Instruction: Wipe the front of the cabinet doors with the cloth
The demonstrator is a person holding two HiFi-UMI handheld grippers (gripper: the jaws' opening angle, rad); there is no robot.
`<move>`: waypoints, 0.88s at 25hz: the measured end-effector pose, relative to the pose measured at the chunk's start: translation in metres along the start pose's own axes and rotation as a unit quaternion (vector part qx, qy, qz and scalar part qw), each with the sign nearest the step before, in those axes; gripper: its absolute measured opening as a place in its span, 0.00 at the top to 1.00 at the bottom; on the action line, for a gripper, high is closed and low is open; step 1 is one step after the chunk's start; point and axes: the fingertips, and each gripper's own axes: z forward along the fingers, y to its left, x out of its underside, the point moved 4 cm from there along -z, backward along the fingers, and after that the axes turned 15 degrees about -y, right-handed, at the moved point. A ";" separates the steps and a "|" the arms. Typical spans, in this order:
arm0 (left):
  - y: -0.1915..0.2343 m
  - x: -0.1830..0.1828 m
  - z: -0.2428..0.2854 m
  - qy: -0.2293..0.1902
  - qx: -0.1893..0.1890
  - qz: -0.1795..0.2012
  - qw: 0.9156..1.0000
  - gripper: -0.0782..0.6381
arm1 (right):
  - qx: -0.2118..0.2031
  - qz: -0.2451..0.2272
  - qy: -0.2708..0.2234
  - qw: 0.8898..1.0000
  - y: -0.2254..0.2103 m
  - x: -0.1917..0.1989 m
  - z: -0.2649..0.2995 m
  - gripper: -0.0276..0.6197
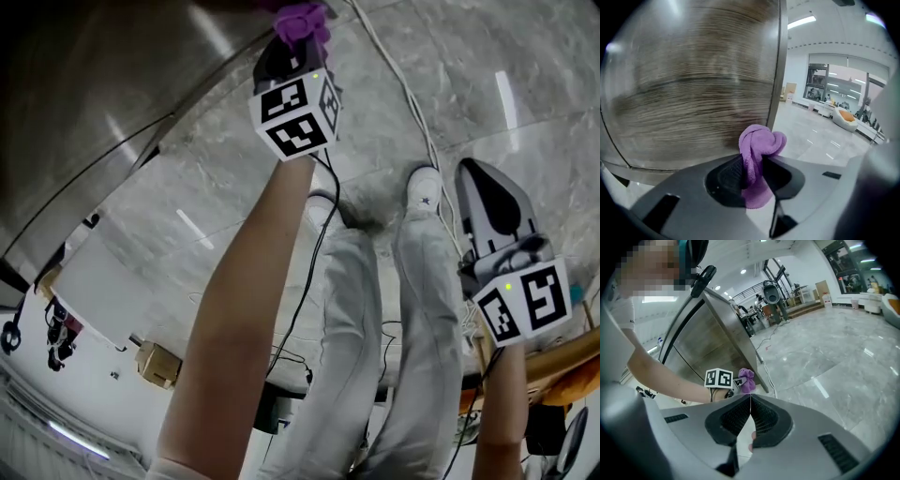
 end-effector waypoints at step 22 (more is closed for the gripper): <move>0.246 0.030 -0.120 0.046 -0.174 0.011 0.984 0.75 | -0.047 -0.035 0.018 0.998 0.093 0.040 0.052 0.91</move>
